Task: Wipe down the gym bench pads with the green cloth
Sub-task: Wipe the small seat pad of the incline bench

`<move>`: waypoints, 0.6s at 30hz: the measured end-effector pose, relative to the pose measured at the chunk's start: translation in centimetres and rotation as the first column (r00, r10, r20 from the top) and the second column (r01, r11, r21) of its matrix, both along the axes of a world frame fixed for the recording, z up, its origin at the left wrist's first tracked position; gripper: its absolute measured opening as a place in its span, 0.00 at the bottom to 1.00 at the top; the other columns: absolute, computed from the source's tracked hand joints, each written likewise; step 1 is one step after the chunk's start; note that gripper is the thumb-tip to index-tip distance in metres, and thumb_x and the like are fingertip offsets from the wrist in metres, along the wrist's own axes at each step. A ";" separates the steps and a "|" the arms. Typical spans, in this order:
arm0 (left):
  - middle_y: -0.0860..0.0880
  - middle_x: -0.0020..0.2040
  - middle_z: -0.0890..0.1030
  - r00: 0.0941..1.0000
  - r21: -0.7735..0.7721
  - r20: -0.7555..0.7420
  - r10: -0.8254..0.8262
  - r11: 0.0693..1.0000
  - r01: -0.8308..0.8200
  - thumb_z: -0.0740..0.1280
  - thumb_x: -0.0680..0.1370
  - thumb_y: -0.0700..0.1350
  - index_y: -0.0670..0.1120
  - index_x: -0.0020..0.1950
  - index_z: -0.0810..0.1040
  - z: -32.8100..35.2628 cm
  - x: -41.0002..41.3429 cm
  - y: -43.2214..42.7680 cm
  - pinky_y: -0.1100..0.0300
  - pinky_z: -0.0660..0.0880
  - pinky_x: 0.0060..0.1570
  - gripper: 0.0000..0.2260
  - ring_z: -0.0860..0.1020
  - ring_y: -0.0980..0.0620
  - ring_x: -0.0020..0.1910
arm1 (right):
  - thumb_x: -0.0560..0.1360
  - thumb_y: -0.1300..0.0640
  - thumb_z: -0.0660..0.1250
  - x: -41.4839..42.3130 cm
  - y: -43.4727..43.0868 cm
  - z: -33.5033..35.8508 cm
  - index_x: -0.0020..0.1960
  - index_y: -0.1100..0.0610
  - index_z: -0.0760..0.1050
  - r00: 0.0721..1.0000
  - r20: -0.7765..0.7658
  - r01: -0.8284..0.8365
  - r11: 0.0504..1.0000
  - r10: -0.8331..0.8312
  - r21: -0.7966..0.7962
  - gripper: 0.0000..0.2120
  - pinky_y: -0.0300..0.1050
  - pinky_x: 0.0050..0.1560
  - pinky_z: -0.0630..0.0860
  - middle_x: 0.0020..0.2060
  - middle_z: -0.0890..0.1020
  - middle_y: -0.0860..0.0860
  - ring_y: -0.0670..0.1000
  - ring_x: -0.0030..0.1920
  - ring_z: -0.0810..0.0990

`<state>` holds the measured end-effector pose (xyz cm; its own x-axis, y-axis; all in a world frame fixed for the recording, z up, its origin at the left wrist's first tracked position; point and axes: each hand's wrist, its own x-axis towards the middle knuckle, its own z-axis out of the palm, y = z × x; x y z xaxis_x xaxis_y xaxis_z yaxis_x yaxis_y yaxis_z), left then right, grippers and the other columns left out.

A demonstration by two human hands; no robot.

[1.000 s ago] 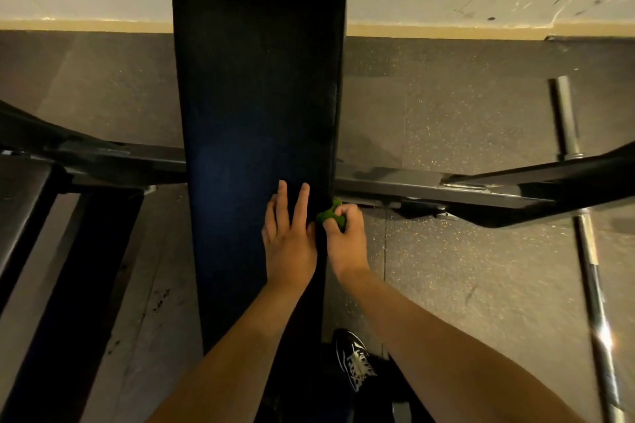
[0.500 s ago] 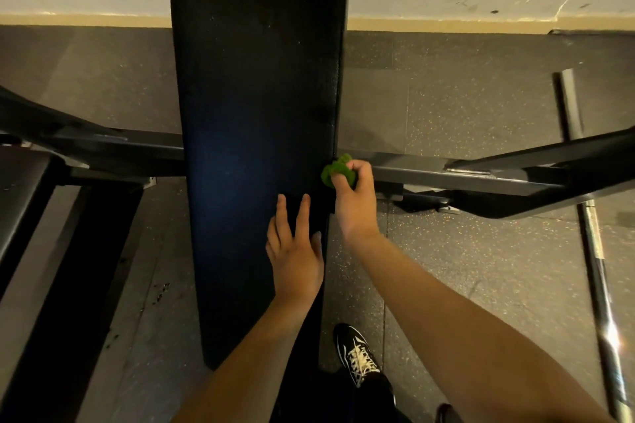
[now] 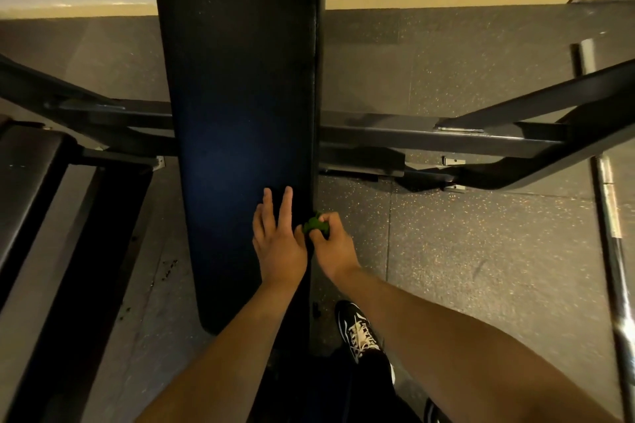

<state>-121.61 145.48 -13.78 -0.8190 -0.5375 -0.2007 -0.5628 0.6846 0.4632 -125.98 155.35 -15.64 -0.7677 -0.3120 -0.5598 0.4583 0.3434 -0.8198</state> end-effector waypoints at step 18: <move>0.55 0.82 0.39 0.993 -0.029 0.019 0.117 0.993 -0.117 0.60 0.84 0.53 0.64 0.80 0.42 -4.6 4.2 1.9 0.45 0.61 0.73 0.32 0.41 0.49 0.80 | 0.78 0.60 0.68 -0.8 0.4 -3.2 0.55 0.51 0.73 0.892 -0.451 -0.053 0.994 0.002 -0.100 0.09 0.47 0.56 0.76 0.54 0.77 0.50 0.49 0.54 0.77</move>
<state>-117.38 147.39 -18.42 -0.7460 -0.6351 -0.2006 -0.6491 0.6258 0.4324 -126.73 155.78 -18.86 -0.9194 -0.3749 -0.1189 0.0236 0.2492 -0.9682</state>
